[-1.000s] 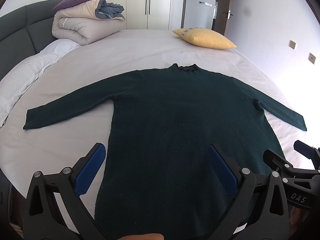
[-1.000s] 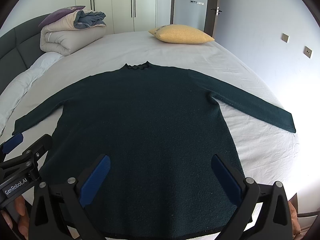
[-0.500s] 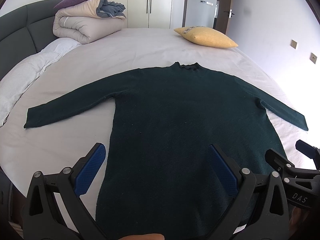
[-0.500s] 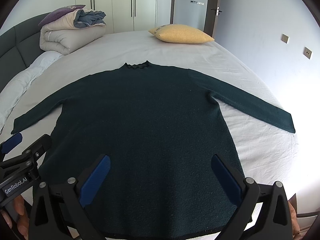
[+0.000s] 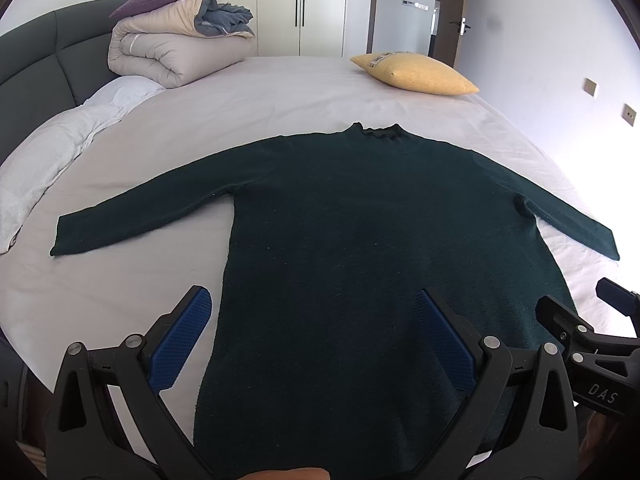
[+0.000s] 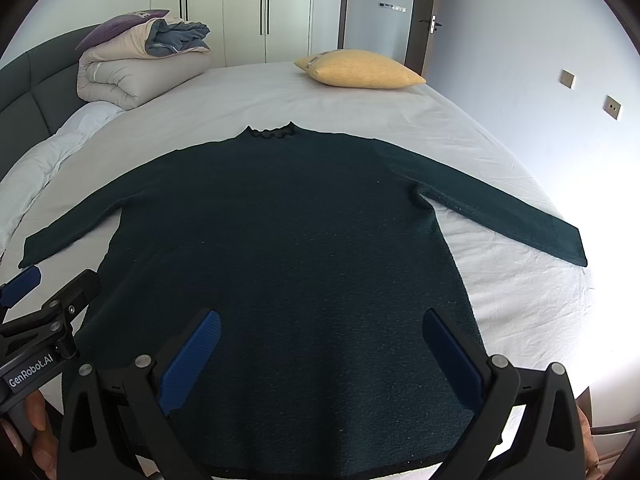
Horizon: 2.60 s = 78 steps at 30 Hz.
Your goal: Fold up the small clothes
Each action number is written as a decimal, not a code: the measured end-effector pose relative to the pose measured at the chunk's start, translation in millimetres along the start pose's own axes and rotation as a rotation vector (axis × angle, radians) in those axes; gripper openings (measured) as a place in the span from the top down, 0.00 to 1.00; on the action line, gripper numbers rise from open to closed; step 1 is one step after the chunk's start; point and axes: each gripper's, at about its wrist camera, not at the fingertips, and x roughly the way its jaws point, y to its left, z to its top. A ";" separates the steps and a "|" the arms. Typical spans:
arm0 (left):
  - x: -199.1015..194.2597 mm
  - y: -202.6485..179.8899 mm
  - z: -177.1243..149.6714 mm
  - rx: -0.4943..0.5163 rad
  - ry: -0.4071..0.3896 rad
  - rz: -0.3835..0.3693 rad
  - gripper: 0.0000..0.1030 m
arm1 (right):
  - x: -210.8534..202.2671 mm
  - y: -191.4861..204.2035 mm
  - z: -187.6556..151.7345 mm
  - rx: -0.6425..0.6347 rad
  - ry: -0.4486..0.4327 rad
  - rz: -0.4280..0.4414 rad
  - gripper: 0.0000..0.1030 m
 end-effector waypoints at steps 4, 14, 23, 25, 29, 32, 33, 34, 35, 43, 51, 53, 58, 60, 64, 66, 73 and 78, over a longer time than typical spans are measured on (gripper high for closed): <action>0.3 -0.1 0.0 0.000 0.001 0.000 0.00 | 0.1 1.9 0.4 -0.001 -0.001 -0.003 0.00; 0.3 -0.3 0.0 0.001 0.002 0.000 0.00 | 0.2 1.7 -0.1 -0.002 0.000 -0.004 0.00; 1.2 0.2 -0.4 -0.001 0.003 0.000 0.00 | 0.4 2.3 -0.1 -0.003 0.000 -0.005 0.00; 1.1 0.4 -0.4 -0.001 0.004 0.000 0.00 | 0.5 2.4 0.0 -0.003 0.001 -0.005 0.00; 1.2 0.3 -0.2 -0.001 0.004 0.000 0.00 | 0.8 2.4 -0.8 -0.004 0.002 -0.005 0.00; 1.2 0.2 -0.1 -0.001 0.005 0.000 0.00 | 1.0 3.1 -1.3 -0.003 0.002 -0.005 0.00; 1.0 0.6 -0.8 -0.002 0.005 0.000 0.00 | 1.2 2.5 -1.8 -0.003 0.002 -0.005 0.00; 1.2 0.3 -0.1 -0.003 0.005 -0.001 0.00 | 1.2 2.5 -1.8 -0.003 0.003 -0.005 0.00; 1.8 0.6 -0.8 -0.005 0.006 -0.004 0.00 | 1.1 3.1 -1.3 -0.003 0.003 -0.005 0.00; 5.1 2.0 -7.1 -0.006 0.008 -0.004 0.00 | 3.7 1.8 -5.5 0.001 0.005 -0.004 0.00; 16.4 -6.4 -9.6 0.010 0.008 -0.012 0.00 | 16.1 -17.0 -11.0 0.046 0.024 0.004 0.00; 22.9 -7.3 -8.7 0.010 0.021 -0.012 0.00 | 17.8 -32.2 -9.1 0.079 0.012 0.010 0.00; 43.1 -0.9 -1.7 -0.037 0.064 -0.061 0.00 | 21.3 -110.4 1.4 0.244 -0.044 0.013 0.00; 50.6 3.3 2.7 -0.064 0.066 -0.101 0.00 | 25.4 -170.6 1.9 0.380 -0.072 0.026 0.00; 71.0 12.8 14.2 -0.137 0.089 -0.193 0.00 | 42.6 -291.9 -13.0 0.696 -0.118 0.078 0.00; 77.7 13.7 19.6 -0.150 0.067 -0.208 0.00 | 53.1 -342.7 -24.3 0.826 -0.141 0.112 0.00; 119.5 5.6 44.3 -0.136 0.182 -0.184 0.00 | 90.1 -449.0 -68.0 1.203 -0.166 0.170 0.12; 145.1 5.5 51.6 -0.164 0.223 -0.179 0.00 | 92.3 -460.6 -58.6 1.213 -0.223 0.152 0.13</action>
